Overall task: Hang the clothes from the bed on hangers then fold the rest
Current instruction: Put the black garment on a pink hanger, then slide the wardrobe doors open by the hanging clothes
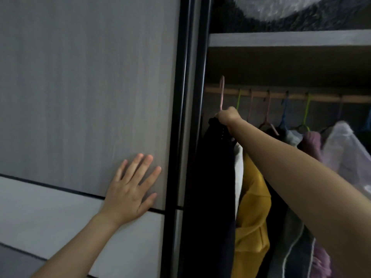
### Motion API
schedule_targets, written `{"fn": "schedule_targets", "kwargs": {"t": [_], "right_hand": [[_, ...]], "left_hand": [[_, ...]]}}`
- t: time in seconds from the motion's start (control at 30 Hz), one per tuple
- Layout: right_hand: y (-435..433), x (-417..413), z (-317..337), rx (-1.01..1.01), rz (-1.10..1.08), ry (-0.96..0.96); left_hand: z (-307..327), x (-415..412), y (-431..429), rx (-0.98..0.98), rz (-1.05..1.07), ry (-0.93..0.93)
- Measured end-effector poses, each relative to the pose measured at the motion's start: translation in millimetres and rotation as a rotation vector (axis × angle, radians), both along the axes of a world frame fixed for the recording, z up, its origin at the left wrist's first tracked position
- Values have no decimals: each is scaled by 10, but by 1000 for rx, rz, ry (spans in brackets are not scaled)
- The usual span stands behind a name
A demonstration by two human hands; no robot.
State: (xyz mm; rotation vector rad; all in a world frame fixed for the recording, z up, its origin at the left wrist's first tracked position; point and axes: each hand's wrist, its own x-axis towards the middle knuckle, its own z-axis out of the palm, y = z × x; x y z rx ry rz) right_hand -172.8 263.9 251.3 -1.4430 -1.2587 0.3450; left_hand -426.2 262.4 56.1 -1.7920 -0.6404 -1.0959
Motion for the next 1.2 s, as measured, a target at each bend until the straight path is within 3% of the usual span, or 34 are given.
{"fn": "schedule_targets", "kwargs": {"t": [0.3, 0.47, 0.57, 0.87, 1.2], "right_hand": [[825, 77, 293, -6, -67, -78], [1041, 197, 182, -107, -62, -149], [1036, 151, 115, -132, -110, -269], [261, -132, 74, 90, -93, -420], [-1073, -341, -852, 327, -35, -652]], "left_hand": [[-25, -1, 17, 52, -6, -28], [-40, 5, 48, 66, -18, -31], [-23, -2, 45, 75, -20, -26], [-34, -4, 42, 67, -22, -28], [-23, 30, -12, 2, -36, -40]]}}
